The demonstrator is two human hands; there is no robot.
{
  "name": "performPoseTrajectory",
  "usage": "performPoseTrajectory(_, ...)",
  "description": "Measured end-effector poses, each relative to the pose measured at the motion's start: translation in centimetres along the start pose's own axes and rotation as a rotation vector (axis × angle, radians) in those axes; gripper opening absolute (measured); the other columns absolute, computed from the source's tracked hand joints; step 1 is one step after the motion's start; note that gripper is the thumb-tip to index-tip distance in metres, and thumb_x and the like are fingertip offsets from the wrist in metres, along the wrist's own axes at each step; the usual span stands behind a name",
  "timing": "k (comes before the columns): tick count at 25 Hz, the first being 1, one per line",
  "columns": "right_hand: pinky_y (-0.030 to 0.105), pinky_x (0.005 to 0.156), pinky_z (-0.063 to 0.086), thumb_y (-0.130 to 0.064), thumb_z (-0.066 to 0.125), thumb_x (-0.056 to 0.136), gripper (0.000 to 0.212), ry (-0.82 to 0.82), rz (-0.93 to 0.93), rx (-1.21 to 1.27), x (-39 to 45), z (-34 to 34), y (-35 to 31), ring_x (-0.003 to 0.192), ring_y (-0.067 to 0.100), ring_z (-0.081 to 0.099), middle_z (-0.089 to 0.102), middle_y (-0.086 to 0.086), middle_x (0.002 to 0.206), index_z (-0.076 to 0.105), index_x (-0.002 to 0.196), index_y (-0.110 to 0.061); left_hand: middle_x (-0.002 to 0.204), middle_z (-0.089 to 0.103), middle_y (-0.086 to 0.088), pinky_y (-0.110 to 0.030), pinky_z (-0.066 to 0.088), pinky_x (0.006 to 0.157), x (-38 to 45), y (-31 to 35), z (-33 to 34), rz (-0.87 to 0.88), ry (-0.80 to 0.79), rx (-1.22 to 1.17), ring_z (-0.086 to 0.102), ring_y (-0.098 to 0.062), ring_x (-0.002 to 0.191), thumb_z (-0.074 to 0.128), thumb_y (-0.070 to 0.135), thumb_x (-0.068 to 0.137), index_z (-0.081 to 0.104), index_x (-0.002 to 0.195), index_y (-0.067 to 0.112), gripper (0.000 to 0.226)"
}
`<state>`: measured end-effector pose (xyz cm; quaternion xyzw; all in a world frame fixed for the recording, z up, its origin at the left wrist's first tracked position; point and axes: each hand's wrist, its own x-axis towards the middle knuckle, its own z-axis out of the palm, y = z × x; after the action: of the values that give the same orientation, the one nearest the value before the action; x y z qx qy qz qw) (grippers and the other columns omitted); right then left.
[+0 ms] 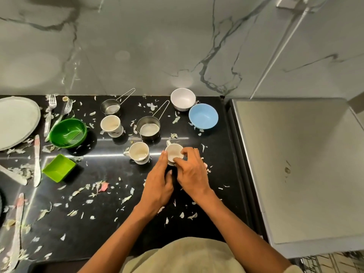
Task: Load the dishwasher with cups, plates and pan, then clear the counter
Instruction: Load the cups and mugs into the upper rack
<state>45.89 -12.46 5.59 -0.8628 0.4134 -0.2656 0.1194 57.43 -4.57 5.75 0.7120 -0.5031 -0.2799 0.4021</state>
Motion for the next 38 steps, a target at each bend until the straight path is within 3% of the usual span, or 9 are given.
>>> performPoseTrajectory(6, 0.024, 0.087, 0.055, 0.004, 0.074, 0.084, 0.022, 0.106, 0.255, 0.425, -1.5, -0.5, 1.6, 0.102, 0.013, 0.063, 0.061, 0.003, 0.112, 0.078, 0.102, -0.009, 0.133, 0.059, 0.013, -0.011, 0.039, 0.104, 0.4, 0.8, 0.3, -0.083, 0.032, -0.19, 0.052, 0.011, 0.122, 0.065, -0.009, 0.086, 0.046, 0.145, 0.02, 0.069)
performPoseTrajectory(11, 0.029, 0.088, 0.058, 0.0, 0.078, 0.083, 0.024, 0.156, 0.592, 0.739, -2.5, -2.5, 2.7, 0.1, 0.013, 0.07, 0.068, 0.001, 0.106, 0.078, 0.106, -0.006, 0.128, 0.065, 0.008, -0.031, 0.049, 0.104, 1.1, 1.1, 0.7, -0.158, -0.017, -0.34, 0.061, -0.004, 0.118, 0.079, 0.0, 0.079, 0.059, 0.13, 0.034, 0.065)
performPoseTrajectory(14, 0.033, 0.087, 0.06, -0.001, 0.078, 0.083, 0.022, 0.125, 0.653, 0.81, -2.8, -4.2, 3.3, 0.097, 0.013, 0.071, 0.071, 0.001, 0.102, 0.078, 0.103, -0.011, 0.125, 0.068, 0.001, -0.038, 0.054, 0.099, 1.1, 1.8, 1.0, -0.184, -0.025, -0.416, 0.065, -0.011, 0.115, 0.084, 0.003, 0.074, 0.062, 0.13, 0.02, 0.062)
performPoseTrajectory(17, 0.023, 0.083, 0.058, -0.007, 0.079, 0.085, 0.028, 0.088, 0.63, 0.718, -3.7, -6.3, 3.2, 0.096, 0.008, 0.07, 0.071, -0.007, 0.102, 0.074, 0.106, -0.025, 0.119, 0.071, 0.001, -0.03, 0.056, 0.095, 0.5, 3.6, 2.0, -0.143, 0.004, -0.362, 0.068, -0.006, 0.109, 0.087, 0.005, 0.071, 0.064, 0.129, 0.017, 0.063)
performPoseTrajectory(20, 0.016, 0.089, 0.051, -0.01, 0.079, 0.083, 0.052, 0.098, 0.472, 0.371, -5.5, -7.5, 2.7, 0.113, 0.006, 0.059, 0.059, -0.009, 0.123, 0.064, 0.131, -0.022, 0.114, 0.072, 0.003, -0.021, 0.055, 0.091, -0.3, 5.2, 2.8, -0.114, 0.032, -0.286, 0.069, -0.003, 0.103, 0.092, 0.013, 0.066, 0.066, 0.129, 0.018, 0.069)
performPoseTrajectory(25, 0.034, 0.091, 0.055, -0.003, 0.076, 0.076, 0.068, 0.139, 0.266, 0.059, -9.5, -9.5, 2.8, 0.12, 0.021, 0.051, 0.052, 0.004, 0.134, 0.056, 0.14, -0.014, 0.108, 0.072, 0.012, -0.035, 0.057, 0.091, -1.9, 8.5, 5.1, 0.012, -0.092, -0.225, 0.067, -0.008, 0.105, 0.09, 0.021, 0.064, 0.071, 0.116, 0.035, 0.056)
performPoseTrajectory(32, 0.035, 0.08, 0.056, -0.022, 0.066, 0.08, 0.059, 0.3, 0.455, -0.11, -16.8, -14.4, 5.5, 0.109, 0.026, 0.056, 0.059, 0.01, 0.126, 0.06, 0.137, -0.008, 0.104, 0.06, 0.043, -0.013, 0.046, 0.095, -5.3, 14.2, 11.5, 0.324, -0.404, -0.052, 0.057, 0.001, 0.112, 0.08, 0.004, 0.065, 0.069, 0.122, 0.034, 0.065)
performPoseTrajectory(35, 0.033, 0.08, 0.055, -0.019, 0.074, 0.073, 0.066, 0.352, 0.567, -0.162, -21.3, -16.5, 6.7, 0.109, 0.028, 0.056, 0.058, 0.013, 0.126, 0.06, 0.135, -0.005, 0.11, 0.064, 0.032, -0.005, 0.039, 0.096, -7.3, 16.2, 15.3, 0.398, -0.556, -0.038, 0.057, -0.001, 0.114, 0.077, 0.001, 0.065, 0.071, 0.12, 0.023, 0.06)
performPoseTrajectory(38, 0.036, 0.083, 0.054, -0.013, 0.077, 0.066, 0.066, 0.434, 0.736, -0.194, -26.3, -18.5, 8.1, 0.107, 0.028, 0.055, 0.06, 0.014, 0.121, 0.062, 0.129, -0.002, 0.128, 0.066, 0.008, -0.014, 0.043, 0.103, -10.3, 17.6, 19.8, 0.418, -0.723, -0.085, 0.058, -0.001, 0.121, 0.081, 0.009, 0.073, 0.067, 0.129, 0.019, 0.058)
